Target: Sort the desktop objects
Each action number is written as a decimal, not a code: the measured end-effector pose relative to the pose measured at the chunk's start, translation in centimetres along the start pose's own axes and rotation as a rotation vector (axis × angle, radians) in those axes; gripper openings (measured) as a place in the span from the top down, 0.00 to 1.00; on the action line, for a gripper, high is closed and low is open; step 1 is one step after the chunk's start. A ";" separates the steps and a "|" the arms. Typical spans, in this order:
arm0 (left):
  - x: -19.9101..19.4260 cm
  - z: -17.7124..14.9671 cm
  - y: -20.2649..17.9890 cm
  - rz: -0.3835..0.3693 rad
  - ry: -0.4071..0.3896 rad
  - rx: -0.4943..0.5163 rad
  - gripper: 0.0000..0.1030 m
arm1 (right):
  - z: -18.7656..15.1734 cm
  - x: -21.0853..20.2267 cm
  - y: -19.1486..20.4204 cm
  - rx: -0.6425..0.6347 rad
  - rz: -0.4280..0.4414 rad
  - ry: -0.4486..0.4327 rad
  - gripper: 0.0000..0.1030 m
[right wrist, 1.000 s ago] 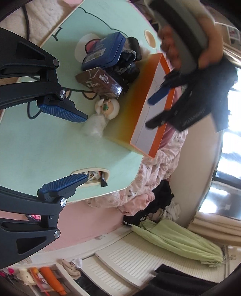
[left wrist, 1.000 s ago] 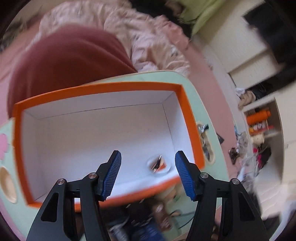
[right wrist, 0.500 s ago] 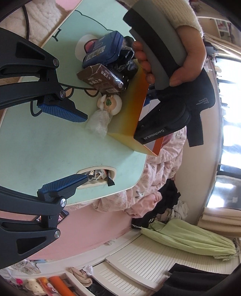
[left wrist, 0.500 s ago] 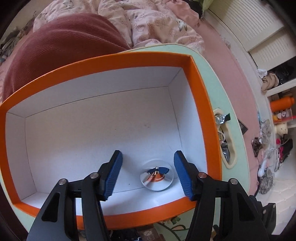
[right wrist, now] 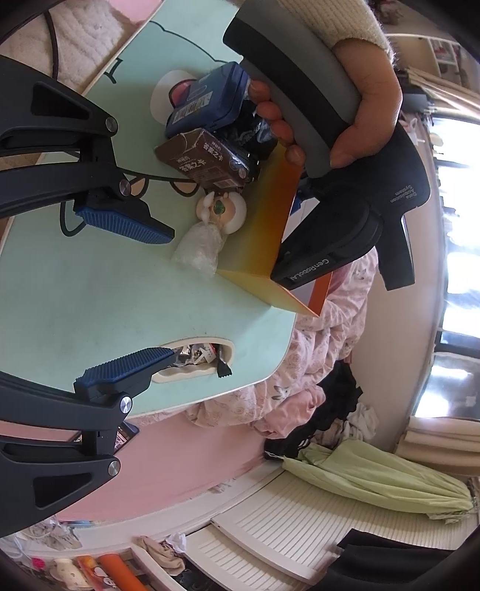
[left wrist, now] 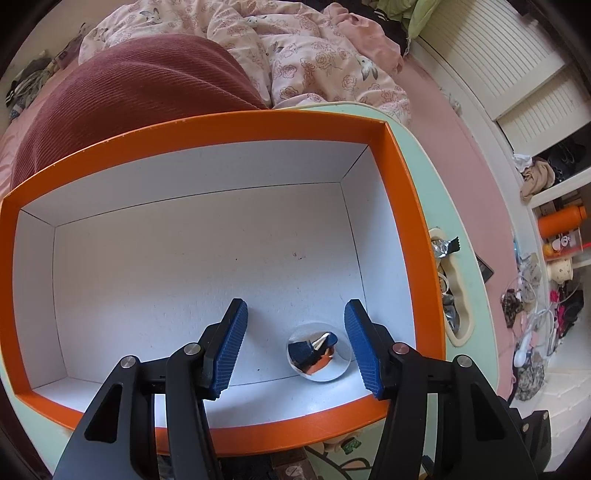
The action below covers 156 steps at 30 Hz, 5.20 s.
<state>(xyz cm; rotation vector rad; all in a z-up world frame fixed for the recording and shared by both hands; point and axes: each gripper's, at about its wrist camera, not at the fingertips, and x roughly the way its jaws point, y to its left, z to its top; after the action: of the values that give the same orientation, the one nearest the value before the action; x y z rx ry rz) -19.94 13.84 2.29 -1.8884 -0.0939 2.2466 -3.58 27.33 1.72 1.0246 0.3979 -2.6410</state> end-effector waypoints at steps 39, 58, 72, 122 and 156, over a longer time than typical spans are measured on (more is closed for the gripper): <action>-7.0 4.3 7.3 -0.036 -0.055 -0.059 0.70 | -0.3 0.4 0.6 0.016 0.018 0.004 0.42; -9.1 -9.6 6.7 -0.268 -0.435 0.092 0.40 | -1.4 2.6 3.1 0.084 0.114 0.010 0.35; -8.6 -25.4 8.8 0.132 -0.728 0.060 0.21 | -4.2 1.9 4.9 0.098 0.073 -0.118 0.14; -3.0 -24.8 9.4 0.143 -0.671 0.095 0.00 | -3.2 4.2 6.1 0.013 0.226 -0.125 0.00; -3.1 -24.8 9.1 0.139 -0.676 0.101 0.00 | 9.1 1.4 5.2 0.022 0.293 -0.171 0.06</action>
<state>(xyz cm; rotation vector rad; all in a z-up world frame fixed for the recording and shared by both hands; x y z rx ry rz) 3.84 2.29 -0.77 -1.0441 0.0528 2.8227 -8.27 19.15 6.40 0.7865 0.1670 -2.4474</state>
